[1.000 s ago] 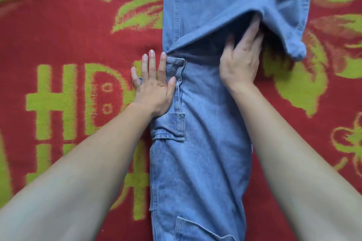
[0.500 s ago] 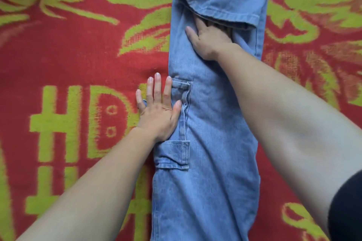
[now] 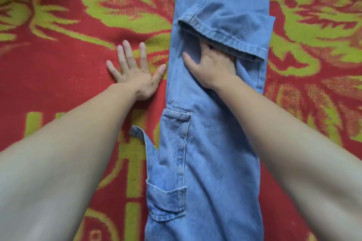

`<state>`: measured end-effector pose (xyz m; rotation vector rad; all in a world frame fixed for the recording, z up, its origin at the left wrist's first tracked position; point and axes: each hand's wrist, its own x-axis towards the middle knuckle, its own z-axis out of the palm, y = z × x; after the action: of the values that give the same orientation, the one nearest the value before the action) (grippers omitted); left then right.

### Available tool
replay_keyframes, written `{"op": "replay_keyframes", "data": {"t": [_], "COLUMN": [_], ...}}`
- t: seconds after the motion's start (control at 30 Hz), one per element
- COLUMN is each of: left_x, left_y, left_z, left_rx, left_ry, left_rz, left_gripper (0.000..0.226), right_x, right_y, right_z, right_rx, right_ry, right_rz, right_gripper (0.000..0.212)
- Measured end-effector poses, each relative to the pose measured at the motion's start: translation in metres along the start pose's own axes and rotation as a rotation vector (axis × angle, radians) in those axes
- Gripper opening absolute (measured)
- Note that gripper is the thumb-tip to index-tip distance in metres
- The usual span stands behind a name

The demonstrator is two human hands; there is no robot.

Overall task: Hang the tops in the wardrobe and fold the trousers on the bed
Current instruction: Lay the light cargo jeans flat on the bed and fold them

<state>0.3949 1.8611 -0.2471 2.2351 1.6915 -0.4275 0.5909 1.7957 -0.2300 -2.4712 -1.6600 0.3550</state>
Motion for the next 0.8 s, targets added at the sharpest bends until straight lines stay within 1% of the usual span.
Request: {"op": "replay_keyframes", "data": {"t": [0.1, 0.17, 0.27, 0.3, 0.33, 0.4, 0.43, 0.53, 0.63, 0.67, 0.7, 0.73, 0.8], "left_x": [0.003, 0.004, 0.004, 0.004, 0.004, 0.004, 0.003, 0.003, 0.001, 0.000, -0.002, -0.002, -0.002], "left_y": [-0.002, -0.002, -0.002, -0.002, -0.002, -0.001, -0.002, -0.004, -0.004, -0.004, -0.004, -0.003, -0.001], "left_z": [-0.002, -0.006, -0.008, -0.009, -0.010, -0.011, -0.011, -0.009, -0.007, -0.006, -0.006, -0.006, -0.008], "left_rx": [-0.007, -0.009, -0.017, -0.016, -0.015, -0.012, -0.016, -0.032, -0.037, -0.030, -0.023, -0.016, -0.007], "left_ry": [-0.050, -0.098, -0.145, -0.160, -0.172, -0.188, -0.189, -0.184, -0.173, -0.158, -0.138, -0.124, -0.126], "left_rz": [-0.002, 0.001, -0.003, -0.007, -0.009, -0.010, -0.010, 0.005, 0.024, 0.027, 0.027, 0.022, 0.012], "left_gripper": [0.093, 0.093, 0.094, 0.095, 0.096, 0.101, 0.103, 0.103, 0.098, 0.096, 0.095, 0.094, 0.094], "right_x": [0.043, 0.072, 0.104, 0.111, 0.116, 0.124, 0.125, 0.129, 0.136, 0.137, 0.137, 0.136, 0.127], "right_y": [0.011, 0.017, 0.004, -0.005, -0.012, -0.020, -0.020, -0.018, -0.033, -0.040, -0.046, -0.050, -0.049], "right_z": [-0.026, -0.043, -0.048, -0.048, -0.048, -0.047, -0.046, -0.048, -0.051, -0.052, -0.049, -0.044, -0.033], "right_rx": [0.073, 0.102, 0.018, 0.002, -0.006, -0.018, -0.035, -0.051, 0.032, 0.088, 0.136, 0.161, 0.168], "right_ry": [0.058, 0.022, -0.028, -0.031, -0.019, 0.044, 0.076, 0.172, 0.343, 0.358, 0.320, 0.236, 0.021], "right_rz": [0.014, 0.080, 0.200, 0.251, 0.301, 0.361, 0.369, 0.335, 0.265, 0.224, 0.161, 0.079, -0.063], "right_gripper": [0.092, 0.098, 0.112, 0.109, 0.099, 0.068, 0.056, 0.037, 0.034, 0.034, 0.034, 0.035, 0.038]}}
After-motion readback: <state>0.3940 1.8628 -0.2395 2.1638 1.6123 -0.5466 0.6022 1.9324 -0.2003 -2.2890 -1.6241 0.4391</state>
